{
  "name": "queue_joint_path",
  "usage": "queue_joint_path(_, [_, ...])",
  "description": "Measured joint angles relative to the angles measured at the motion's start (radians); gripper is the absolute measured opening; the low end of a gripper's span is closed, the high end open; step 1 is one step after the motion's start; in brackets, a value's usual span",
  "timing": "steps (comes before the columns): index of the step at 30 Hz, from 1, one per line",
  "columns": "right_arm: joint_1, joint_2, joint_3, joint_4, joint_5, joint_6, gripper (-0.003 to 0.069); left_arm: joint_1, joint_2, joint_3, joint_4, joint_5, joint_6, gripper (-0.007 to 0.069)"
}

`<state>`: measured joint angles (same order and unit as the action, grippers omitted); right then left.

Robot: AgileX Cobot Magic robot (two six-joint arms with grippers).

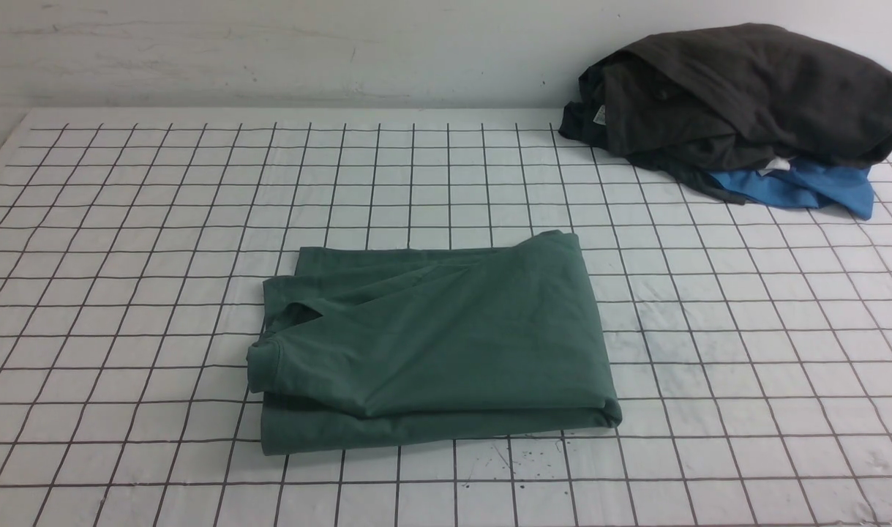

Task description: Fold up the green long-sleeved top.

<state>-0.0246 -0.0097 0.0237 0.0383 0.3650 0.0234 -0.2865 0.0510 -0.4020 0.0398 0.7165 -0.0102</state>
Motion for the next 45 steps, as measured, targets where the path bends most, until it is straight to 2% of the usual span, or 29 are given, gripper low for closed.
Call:
queue_joint_path(2, [0.000, 0.000, 0.000, 0.000, 0.000, 0.000, -0.0015, 0.030, 0.000, 0.061, -0.001, -0.084, 0.001, -0.0007])
queue_joint_path(6, [0.000, 0.000, 0.000, 0.000, 0.000, 0.000, -0.0015, 0.185, 0.000, 0.244, -0.075, -0.298, 0.004, -0.0007])
queue_joint_path(12, [0.000, 0.000, 0.000, -0.001, 0.000, 0.000, -0.0015, 0.291, -0.052, 0.392, -0.121, -0.355, 0.045, -0.0007])
queue_joint_path(20, [0.000, 0.000, 0.000, -0.001, 0.001, 0.000, -0.0015, 0.306, -0.061, 0.423, -0.147, -0.352, 0.091, -0.0007])
queue_joint_path(45, [0.000, 0.000, 0.000, -0.001, 0.001, 0.000, -0.0015, 0.307, -0.061, 0.423, -0.149, -0.355, 0.092, -0.0007])
